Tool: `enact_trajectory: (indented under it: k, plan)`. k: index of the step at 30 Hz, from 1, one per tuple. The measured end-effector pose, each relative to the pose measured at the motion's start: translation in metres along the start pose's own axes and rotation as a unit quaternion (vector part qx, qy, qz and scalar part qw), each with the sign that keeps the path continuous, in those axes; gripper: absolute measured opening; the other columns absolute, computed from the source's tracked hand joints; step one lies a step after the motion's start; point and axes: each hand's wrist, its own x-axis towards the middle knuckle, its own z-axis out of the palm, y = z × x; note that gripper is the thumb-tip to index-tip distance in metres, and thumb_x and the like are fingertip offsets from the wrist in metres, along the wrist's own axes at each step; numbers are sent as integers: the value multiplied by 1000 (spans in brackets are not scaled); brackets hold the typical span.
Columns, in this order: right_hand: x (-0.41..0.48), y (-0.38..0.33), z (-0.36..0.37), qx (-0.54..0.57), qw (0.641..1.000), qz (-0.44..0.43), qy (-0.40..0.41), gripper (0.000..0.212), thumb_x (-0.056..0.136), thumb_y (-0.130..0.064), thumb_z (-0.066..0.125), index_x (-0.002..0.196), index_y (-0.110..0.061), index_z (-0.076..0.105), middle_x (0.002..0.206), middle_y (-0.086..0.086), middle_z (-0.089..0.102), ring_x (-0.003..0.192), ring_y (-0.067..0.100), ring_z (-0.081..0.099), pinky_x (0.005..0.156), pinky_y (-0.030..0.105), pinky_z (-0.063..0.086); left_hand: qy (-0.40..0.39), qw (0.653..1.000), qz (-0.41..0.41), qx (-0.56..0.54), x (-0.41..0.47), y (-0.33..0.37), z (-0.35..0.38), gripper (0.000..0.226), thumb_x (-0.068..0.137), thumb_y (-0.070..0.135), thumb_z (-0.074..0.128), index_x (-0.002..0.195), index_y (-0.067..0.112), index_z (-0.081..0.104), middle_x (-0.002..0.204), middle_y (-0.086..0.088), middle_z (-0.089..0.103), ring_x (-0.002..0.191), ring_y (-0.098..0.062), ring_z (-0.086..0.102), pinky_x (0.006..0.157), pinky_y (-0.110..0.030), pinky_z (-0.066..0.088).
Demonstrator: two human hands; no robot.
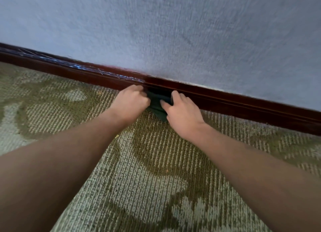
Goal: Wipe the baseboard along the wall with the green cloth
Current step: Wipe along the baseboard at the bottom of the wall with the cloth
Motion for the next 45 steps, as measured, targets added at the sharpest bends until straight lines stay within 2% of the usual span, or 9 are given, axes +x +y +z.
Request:
enact_trajectory:
  k: [8,12,17,23,25,30,39,42,45]
  plan:
    - [-10,8,-18,-19,997,-20,71,45,91,-11,48,136,-12,39,119,13,37,110,28,38,91,35,34,25,998,-48,15,-6,8,-28,28,84,4,53,108,12,66,103,-2,67,104,-21,48,92,-30,37]
    - [-19,17,-20,-28,995,-45,82,45,91,-9,47,136,-9,38,123,15,35,115,30,35,94,36,31,54,997,-45,17,-12,23,-36,21,78,-1,58,95,3,71,91,-11,71,95,-30,55,86,-37,43]
    - [-22,32,-22,-24,994,-51,90,47,92,-8,44,138,-9,35,133,17,31,123,31,30,101,36,27,7,996,-78,37,-5,39,-47,27,83,5,54,104,12,68,101,-2,69,102,-22,51,90,-29,38]
    - [-14,40,-19,7,993,-58,101,49,94,-8,40,141,-11,28,130,16,32,120,31,33,100,36,28,47,993,10,107,1,39,-63,16,50,-7,77,61,4,71,58,-8,67,62,-26,62,59,-29,53]
    - [-9,38,-13,14,995,-48,88,53,93,-6,41,143,-11,25,130,17,30,120,33,32,100,37,28,49,991,47,111,5,31,-59,8,58,-5,68,61,2,70,60,-10,67,62,-28,64,57,-30,55]
    - [13,30,-7,-21,994,-57,94,54,94,-6,36,145,-12,20,128,17,31,117,33,35,99,37,29,40,988,109,103,10,-3,-37,35,74,7,37,66,0,71,66,-12,68,64,-27,66,58,-31,56]
    - [39,-9,-6,-128,987,-20,96,55,92,-11,43,144,-14,27,128,17,40,117,32,42,100,35,33,84,972,209,72,13,-68,-10,32,76,13,42,70,7,73,67,-5,68,66,-23,65,61,-26,53]
    - [43,-25,-11,-128,991,-20,33,57,94,-6,33,147,-10,11,136,22,26,125,35,30,105,40,24,106,963,237,66,10,-84,-10,6,68,14,70,69,10,74,65,-3,68,66,-22,65,61,-25,53]
    - [50,-42,-30,-132,991,21,20,53,94,-8,31,146,-10,16,135,21,27,123,36,31,102,41,26,101,976,185,61,3,-95,-15,13,66,14,75,78,10,74,76,-4,71,81,-23,65,71,-27,52]
